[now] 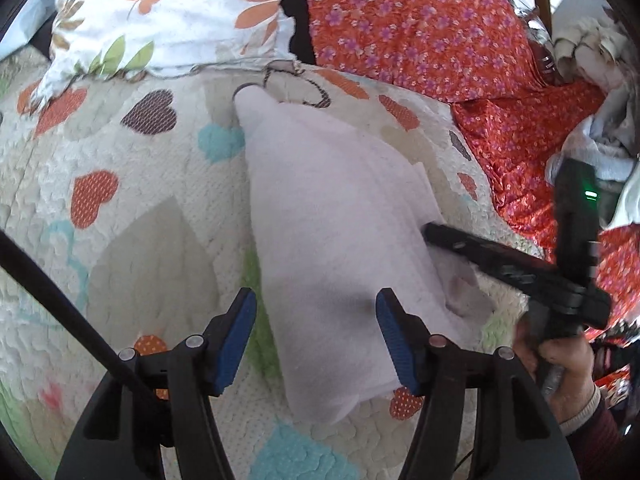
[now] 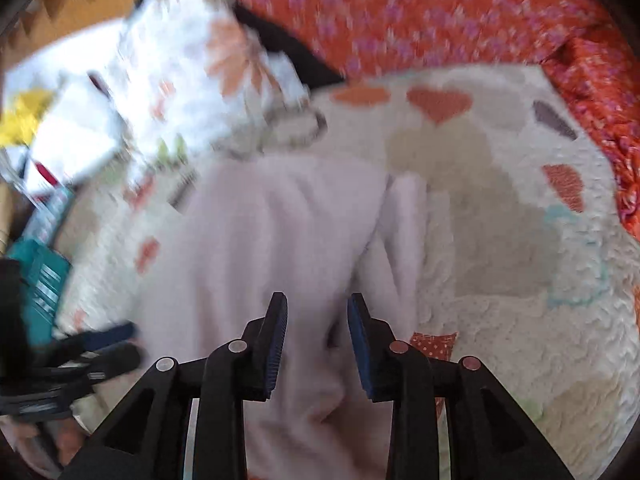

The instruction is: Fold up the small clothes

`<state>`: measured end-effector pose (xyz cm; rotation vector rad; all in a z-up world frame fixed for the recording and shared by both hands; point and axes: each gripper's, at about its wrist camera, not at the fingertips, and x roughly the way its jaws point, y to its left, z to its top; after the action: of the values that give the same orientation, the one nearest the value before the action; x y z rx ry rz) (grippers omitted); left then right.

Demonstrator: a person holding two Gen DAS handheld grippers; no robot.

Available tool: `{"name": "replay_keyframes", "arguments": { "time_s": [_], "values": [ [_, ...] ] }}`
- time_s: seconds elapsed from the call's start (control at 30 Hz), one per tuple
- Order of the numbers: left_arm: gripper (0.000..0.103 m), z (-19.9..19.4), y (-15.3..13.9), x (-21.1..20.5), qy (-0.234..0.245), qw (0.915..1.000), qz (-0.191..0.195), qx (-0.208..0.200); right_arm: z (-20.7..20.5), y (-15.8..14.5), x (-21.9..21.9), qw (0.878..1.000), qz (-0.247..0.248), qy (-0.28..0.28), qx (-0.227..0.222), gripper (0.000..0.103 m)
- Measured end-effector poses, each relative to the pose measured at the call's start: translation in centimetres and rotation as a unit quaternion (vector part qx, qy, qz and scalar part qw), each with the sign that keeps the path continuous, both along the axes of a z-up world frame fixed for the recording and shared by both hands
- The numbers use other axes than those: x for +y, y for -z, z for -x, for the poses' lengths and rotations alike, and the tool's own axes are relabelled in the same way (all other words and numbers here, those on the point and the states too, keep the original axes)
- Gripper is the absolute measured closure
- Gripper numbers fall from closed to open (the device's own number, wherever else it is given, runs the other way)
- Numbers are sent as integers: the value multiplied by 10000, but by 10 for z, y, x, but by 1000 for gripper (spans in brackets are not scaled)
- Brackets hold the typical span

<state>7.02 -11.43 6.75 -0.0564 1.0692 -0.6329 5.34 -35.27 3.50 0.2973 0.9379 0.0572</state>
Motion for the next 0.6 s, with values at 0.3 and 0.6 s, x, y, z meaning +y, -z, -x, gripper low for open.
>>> {"name": "replay_keyframes", "arguments": {
  "time_s": [0.3,0.6],
  "values": [
    [42,-6,5,-14,-110,9999,-12,-64,12,-26,-43,9976,-306,513,-348,96],
    [33,8,30,-33,203,9978,-631,44,15,2,-60,9965,-527,630,122,92]
  ]
}}
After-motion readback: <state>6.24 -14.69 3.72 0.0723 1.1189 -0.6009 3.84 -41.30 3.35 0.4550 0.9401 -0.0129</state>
